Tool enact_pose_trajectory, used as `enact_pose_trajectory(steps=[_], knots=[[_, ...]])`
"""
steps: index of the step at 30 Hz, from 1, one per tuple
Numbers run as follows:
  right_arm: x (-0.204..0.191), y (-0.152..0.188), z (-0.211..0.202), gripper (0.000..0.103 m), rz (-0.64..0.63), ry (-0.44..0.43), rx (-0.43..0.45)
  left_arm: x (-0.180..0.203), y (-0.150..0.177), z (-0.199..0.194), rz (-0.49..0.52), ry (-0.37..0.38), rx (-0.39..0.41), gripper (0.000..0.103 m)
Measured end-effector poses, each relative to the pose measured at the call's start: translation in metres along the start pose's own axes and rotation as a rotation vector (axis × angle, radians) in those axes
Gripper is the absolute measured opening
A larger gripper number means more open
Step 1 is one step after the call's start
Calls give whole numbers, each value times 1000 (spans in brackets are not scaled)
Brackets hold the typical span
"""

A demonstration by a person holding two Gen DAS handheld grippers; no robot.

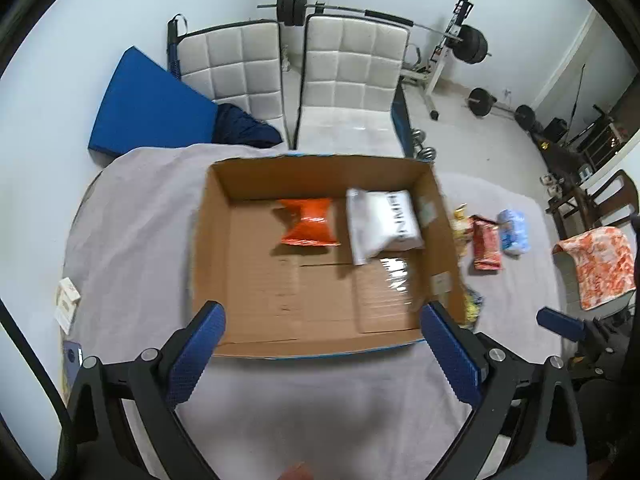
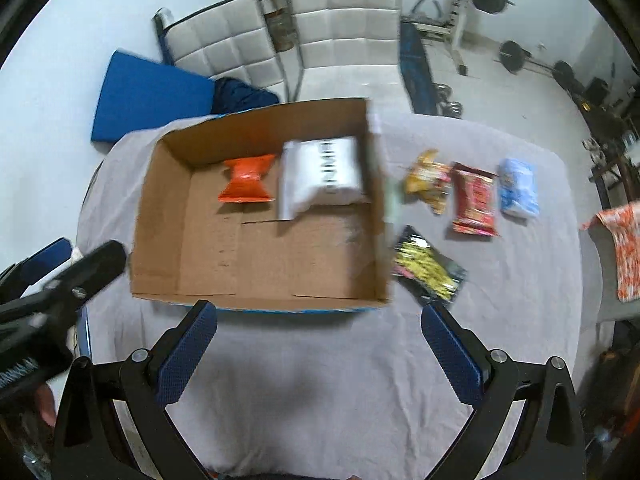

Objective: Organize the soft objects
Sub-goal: 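Lift both tools out of the box toward the remaining packages, then grasp the blue wipes pack with the right tool while the left tool reaches toward the snacks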

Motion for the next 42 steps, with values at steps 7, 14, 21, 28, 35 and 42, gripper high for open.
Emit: enact_pose_trajectory(steps=[7, 14, 21, 28, 35, 42], knots=[[147, 24, -14, 103, 195, 80, -24, 85, 9, 10, -41, 113, -57, 100], [285, 37, 14, 103, 311, 131, -86, 188, 54, 90, -136, 238, -315, 100], [355, 15, 67, 103, 282, 143, -116, 239, 72, 177, -400, 164, -445, 100], [364, -22, 119, 103, 209, 138, -118, 246, 50, 227, -561, -103, -355, 100], [357, -64, 159, 103, 153, 98, -130, 263, 51, 266, -552, -281, -413, 100], [344, -119, 197, 103, 165, 36, -163, 259, 64, 287, -560, -287, -453, 79]])
Point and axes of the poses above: each gripper's, at about its wrist camera, not at the fingertips, and z roughly the way its jaws point, x to its right, y to its underside, the point moved 4 cm from there along z, roughly the way its jaws point
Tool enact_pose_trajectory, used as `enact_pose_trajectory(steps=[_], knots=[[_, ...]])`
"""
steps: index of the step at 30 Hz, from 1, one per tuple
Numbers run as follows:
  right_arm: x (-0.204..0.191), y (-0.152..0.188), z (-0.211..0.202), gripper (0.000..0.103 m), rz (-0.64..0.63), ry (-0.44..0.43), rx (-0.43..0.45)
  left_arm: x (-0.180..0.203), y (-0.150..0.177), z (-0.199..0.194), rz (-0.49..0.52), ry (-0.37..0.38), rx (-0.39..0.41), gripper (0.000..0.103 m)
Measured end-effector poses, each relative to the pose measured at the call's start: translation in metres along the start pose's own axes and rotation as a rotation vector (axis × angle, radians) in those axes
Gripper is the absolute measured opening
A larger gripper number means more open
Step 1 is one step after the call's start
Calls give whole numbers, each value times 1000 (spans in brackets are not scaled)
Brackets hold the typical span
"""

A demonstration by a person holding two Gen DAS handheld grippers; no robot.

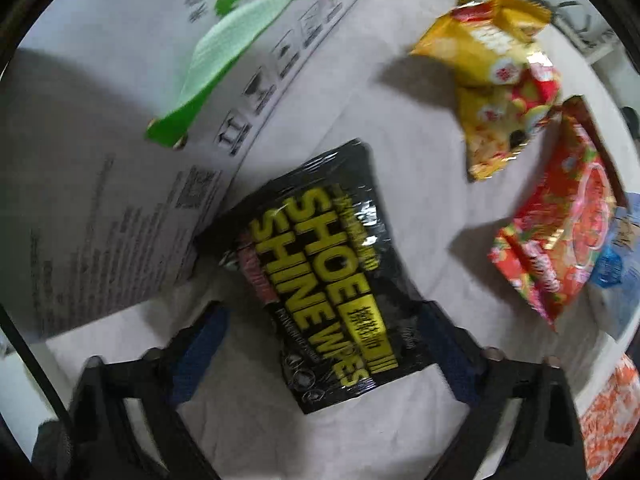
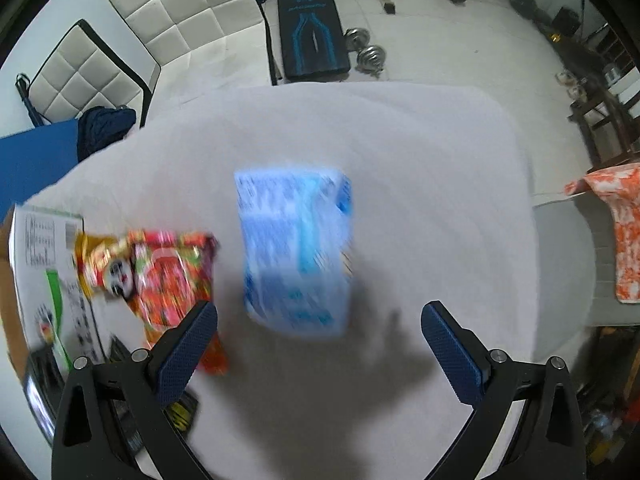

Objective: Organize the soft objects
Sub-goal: 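Grasp the blue wipes pack with the right tool while the left tool reaches toward the snacks, then grasp the red-green jacket-print snack bag with the left tool while the right tool holds the blue pack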

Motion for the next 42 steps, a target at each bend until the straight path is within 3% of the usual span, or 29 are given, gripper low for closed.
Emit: enact_pose_trajectory(steps=[1, 2, 4, 5, 11, 13, 16, 18, 21, 25, 30, 32, 35, 39, 42], knots=[[-2, -7, 5, 103, 6, -4, -12, 0, 0, -1, 12, 24, 13, 68], [-4, -14, 11, 101, 11, -4, -28, 2, -2, -3, 26, 49, 22, 66], [-7, -22, 23, 80, 15, 0, -66, 7, -7, -8, 61, 98, 30, 64], [-8, -24, 31, 62, 11, 5, -96, 9, -8, -8, 80, 94, 27, 62], [-5, -8, 41, 48, -49, 35, -147, 14, -2, -13, 204, 111, 35, 58], [-5, 4, 41, 47, -79, 46, -171, 16, 12, -11, 295, 116, 30, 57], [-1, 32, 40, 46, -130, 66, -202, 19, 31, -8, 503, 101, 41, 47], [1, 51, 40, 46, -148, 69, -225, 17, 40, -8, 550, 109, 37, 45], [4, 69, 37, 46, -145, 55, -236, 5, 50, -8, 532, 155, -6, 45], [5, 84, 32, 46, -134, 42, -234, -13, 47, -15, 380, 248, -37, 45], [8, 83, 30, 46, -97, 26, -212, -12, 38, -40, 272, 316, -61, 50], [11, 85, 29, 46, -80, 25, -200, 4, 29, -58, 285, 314, -32, 57], [18, 62, 26, 46, -52, 23, -183, 36, 22, -82, 338, 287, 31, 65], [23, 33, 23, 47, -18, 26, -160, 70, 10, -93, 408, 240, 88, 65], [28, 16, 27, 47, 15, 16, -161, 97, -12, -75, 504, 146, 105, 65]])
Point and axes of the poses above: each gripper's, at about its wrist camera, not at the fingertips, and z roughly the way its jaws point, x to its right, y to its underside, the point moved 4 cm from there along z, roughly the way its jaws point
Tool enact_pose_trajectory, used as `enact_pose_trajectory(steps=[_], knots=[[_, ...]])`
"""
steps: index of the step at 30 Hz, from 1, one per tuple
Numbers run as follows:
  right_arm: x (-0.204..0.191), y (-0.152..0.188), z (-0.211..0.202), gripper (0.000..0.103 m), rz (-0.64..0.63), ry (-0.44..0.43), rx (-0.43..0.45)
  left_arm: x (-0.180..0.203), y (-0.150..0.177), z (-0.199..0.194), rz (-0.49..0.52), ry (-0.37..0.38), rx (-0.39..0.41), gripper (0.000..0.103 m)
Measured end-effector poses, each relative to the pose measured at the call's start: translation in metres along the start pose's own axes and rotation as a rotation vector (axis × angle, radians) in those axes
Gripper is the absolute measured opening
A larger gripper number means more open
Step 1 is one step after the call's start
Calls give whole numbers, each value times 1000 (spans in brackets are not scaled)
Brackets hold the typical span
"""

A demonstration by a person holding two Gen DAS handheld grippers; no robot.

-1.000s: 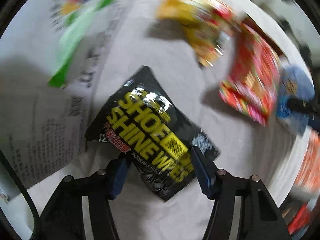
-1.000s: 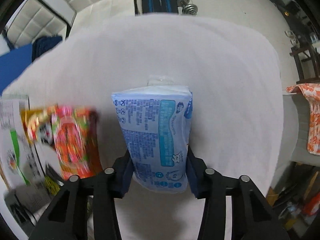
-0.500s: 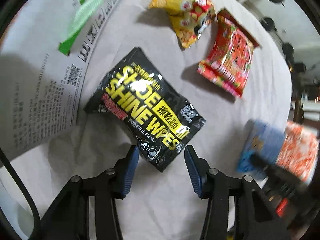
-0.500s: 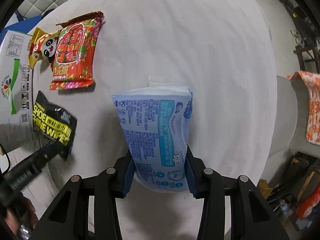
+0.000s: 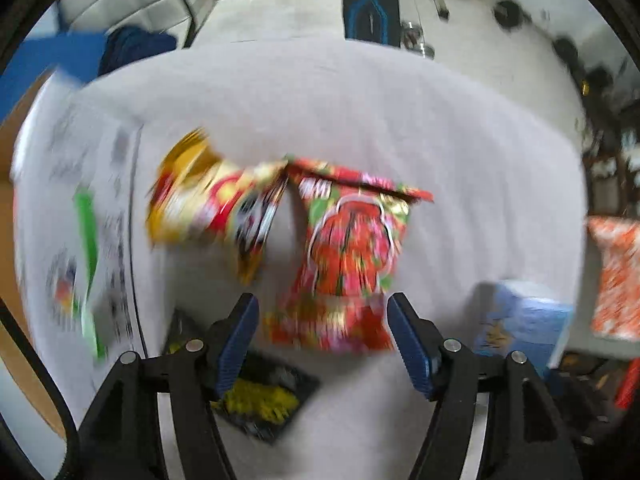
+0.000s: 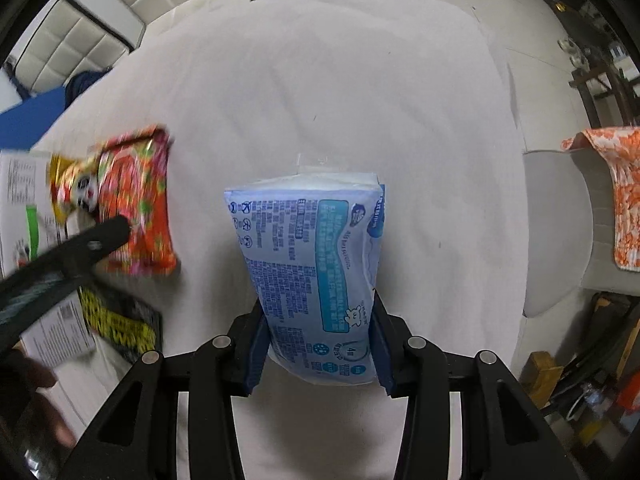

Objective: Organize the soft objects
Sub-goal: 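Grasp the red-green jacket-print snack bag with the left tool while the right tool holds the blue pack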

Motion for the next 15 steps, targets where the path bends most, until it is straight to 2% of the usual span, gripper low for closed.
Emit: enact_pose_trajectory(steps=[2, 4, 7, 10, 12, 13, 14, 15], knots=[[3, -13, 7, 50, 22, -21, -17, 0, -10, 17, 60, -51, -26, 79], [5, -18, 13, 56, 48, -34, -22, 6, -19, 31, 122, -64, -57, 79], [1, -18, 24, 56, 70, -38, -30, 10, -30, 40, 179, -88, -68, 76], [5, -20, 30, 57, 81, -43, -34, 16, -36, 46, 211, -106, -81, 77], [5, -20, 31, 56, 84, -43, -32, 28, -37, 59, 225, -107, -96, 75], [4, -21, 31, 56, 81, -39, -30, 28, -35, 65, 229, -102, -109, 69], [5, -21, 31, 56, 81, -34, -26, 26, -36, 64, 218, -83, -82, 58], [3, -18, 30, 55, 80, -31, -23, 24, -35, 64, 209, -71, -75, 52]])
Point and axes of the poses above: each gripper's, at about its wrist camera, not at the fingertips, and z roughly the way its jaws point, x to its right, y to its underside, the point moved 4 cm from there along z, roughly the way its jaws point
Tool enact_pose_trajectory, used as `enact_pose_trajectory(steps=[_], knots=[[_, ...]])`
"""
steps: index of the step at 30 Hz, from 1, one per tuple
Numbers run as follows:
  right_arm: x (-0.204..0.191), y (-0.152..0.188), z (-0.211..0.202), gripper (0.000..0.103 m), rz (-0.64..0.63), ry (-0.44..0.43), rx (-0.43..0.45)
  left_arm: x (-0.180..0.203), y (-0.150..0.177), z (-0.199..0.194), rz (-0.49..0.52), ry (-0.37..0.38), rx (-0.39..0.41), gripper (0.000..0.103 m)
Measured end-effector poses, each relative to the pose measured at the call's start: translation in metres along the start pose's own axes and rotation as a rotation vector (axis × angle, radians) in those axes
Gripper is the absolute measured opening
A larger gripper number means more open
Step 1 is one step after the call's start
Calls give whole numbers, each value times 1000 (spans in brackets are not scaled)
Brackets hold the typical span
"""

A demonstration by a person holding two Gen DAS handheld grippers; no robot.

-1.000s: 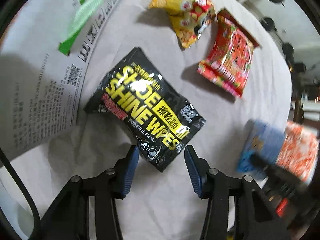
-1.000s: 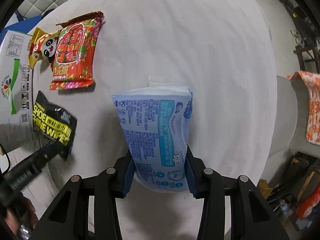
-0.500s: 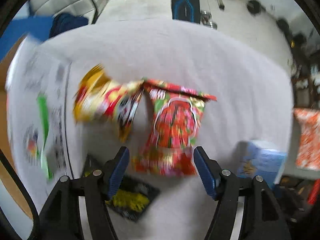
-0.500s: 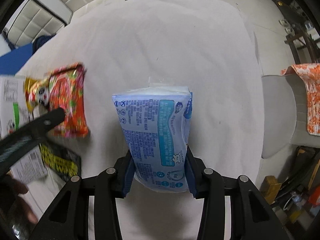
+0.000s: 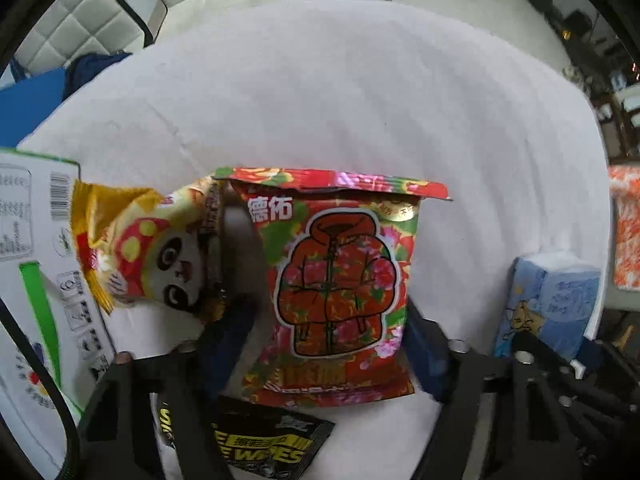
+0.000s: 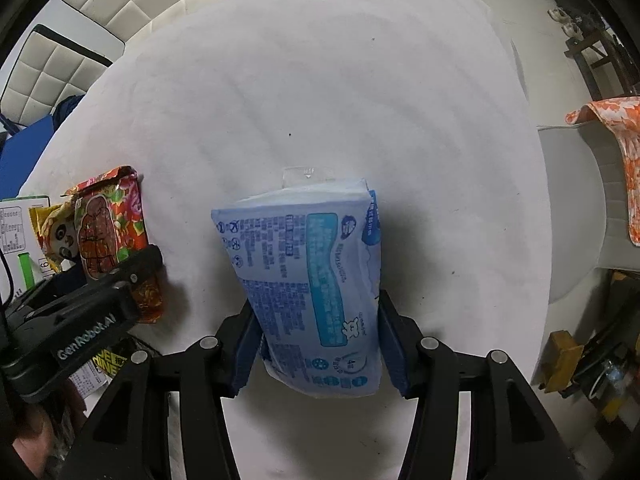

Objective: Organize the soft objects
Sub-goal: 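Grasp the red-green jacket-print snack bag with the left tool while the right tool holds the blue pack, then carry both packages into the box and open both tools to release them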

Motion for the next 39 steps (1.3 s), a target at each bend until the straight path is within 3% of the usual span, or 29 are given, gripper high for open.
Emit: enact_pose_trajectory(steps=[1, 2, 4, 6, 18, 30, 39], knots=[[8, 7, -9, 53, -5, 5, 3, -2, 1, 0, -13, 28, 5, 44], [14, 11, -11, 51, -13, 14, 9, -4, 2, -2, -20, 31, 19, 44], [10, 13, -12, 47, -28, 28, 14, -3, 3, -7, -17, -9, 37, 43], [-3, 31, -14, 44, -41, 41, 18, -3, 4, -9, -5, -5, 48, 43], [-7, 49, -33, 39, -82, 90, 61, -2, 56, -32, -7, 18, 139, 43], [-7, 74, -74, 39, -89, 51, 135, -4, 82, -81, 26, 50, 253, 43], [-65, 115, -136, 39, -142, -9, 223, -46, 98, -142, 15, 116, 360, 43]])
Point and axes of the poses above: each gripper's, at about its wrist camera, not at the fingertips, and z roughly the way its jaws point, x to its right, y to its underside, the point moved 4 cm from there along z, roughly the way its jaws point
